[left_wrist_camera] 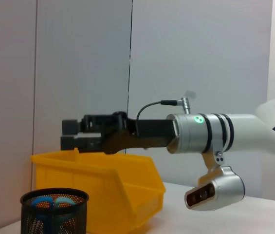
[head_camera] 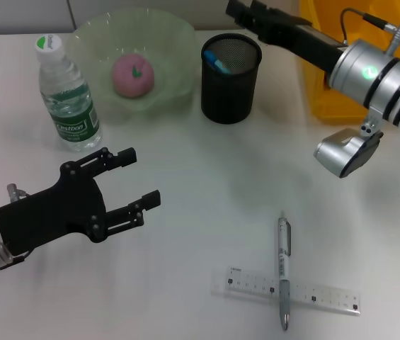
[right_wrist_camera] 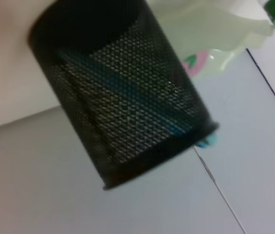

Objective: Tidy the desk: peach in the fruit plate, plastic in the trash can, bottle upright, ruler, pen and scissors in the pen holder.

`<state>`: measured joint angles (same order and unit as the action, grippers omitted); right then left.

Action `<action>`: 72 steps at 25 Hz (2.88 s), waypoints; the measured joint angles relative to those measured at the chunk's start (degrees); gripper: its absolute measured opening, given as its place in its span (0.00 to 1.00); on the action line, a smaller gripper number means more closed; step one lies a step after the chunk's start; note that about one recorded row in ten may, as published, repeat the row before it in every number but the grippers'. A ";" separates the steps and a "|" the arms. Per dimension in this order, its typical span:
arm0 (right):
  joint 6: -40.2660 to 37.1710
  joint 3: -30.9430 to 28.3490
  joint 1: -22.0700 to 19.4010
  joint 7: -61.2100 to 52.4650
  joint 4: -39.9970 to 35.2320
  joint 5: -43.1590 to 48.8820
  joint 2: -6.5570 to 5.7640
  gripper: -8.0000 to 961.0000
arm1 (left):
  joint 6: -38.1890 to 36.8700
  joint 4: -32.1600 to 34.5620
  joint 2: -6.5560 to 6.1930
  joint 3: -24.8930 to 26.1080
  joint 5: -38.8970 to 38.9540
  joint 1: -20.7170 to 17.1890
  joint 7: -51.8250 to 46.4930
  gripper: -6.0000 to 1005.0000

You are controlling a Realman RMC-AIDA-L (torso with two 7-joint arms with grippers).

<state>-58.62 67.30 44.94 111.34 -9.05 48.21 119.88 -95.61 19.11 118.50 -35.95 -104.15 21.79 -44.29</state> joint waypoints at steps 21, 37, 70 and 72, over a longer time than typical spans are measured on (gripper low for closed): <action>-31.79 -0.42 -6.56 -52.89 6.39 -35.16 0.00 0.71 | -1.83 0.03 -0.10 -1.11 0.05 1.24 1.90 0.77; -29.49 4.23 -9.48 -137.77 1.90 -37.11 -0.46 0.77 | -4.86 -0.29 -0.20 -1.24 0.15 0.98 -1.00 0.77; -37.72 -7.69 -16.79 -198.95 -25.15 43.31 -10.40 0.77 | -4.65 3.17 -0.84 -2.24 -3.67 2.71 -10.93 0.77; -38.44 -7.94 -15.82 -201.85 -27.30 47.10 -10.21 0.77 | -4.97 3.23 -1.09 -2.33 -4.11 2.95 -11.31 0.77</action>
<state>-97.07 59.36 29.12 -90.51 -36.35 95.32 109.67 -100.58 22.34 117.42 -38.27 -108.26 24.75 -55.60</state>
